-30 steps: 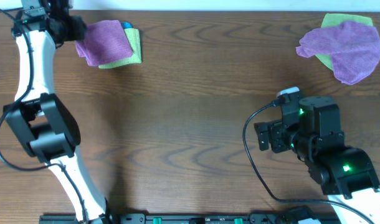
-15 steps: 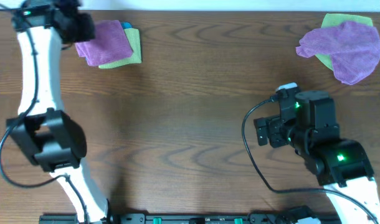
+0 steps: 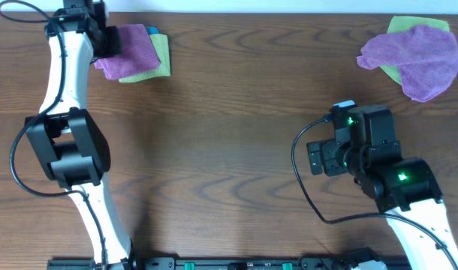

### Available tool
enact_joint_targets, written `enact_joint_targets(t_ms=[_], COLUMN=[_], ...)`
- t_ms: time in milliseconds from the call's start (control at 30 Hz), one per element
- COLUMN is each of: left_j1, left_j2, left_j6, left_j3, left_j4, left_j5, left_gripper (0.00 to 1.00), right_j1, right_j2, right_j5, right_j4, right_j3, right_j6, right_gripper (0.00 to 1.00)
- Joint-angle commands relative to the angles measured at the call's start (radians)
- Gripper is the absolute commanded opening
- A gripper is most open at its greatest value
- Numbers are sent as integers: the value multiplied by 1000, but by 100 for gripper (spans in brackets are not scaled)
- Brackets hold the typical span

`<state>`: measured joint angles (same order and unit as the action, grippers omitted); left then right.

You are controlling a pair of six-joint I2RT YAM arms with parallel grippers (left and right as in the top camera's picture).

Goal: Fold the cloth
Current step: 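Lower the pink cloth onto the blue-green stack with the left gripper, then open the left gripper and raise it off the stacked cloths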

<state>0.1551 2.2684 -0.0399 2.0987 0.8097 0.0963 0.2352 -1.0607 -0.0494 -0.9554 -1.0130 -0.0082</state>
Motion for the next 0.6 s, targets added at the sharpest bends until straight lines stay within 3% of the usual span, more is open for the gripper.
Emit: enact_joint_targets(t_ms=[0,567], left_j1=[11,11], left_j2=[1,29], left_j6=[13,-28], left_j3=[2,2], left_j4=[-4,-60], left_j5=[-25,44], left_gripper=[6,6], right_j1=[-6,-6], right_j2=[-1,-2], right_j5=[-14,-14], right_j4=[7,10], right_j3=[0,0], right_j6=[6,7], right_gripper=[99,99])
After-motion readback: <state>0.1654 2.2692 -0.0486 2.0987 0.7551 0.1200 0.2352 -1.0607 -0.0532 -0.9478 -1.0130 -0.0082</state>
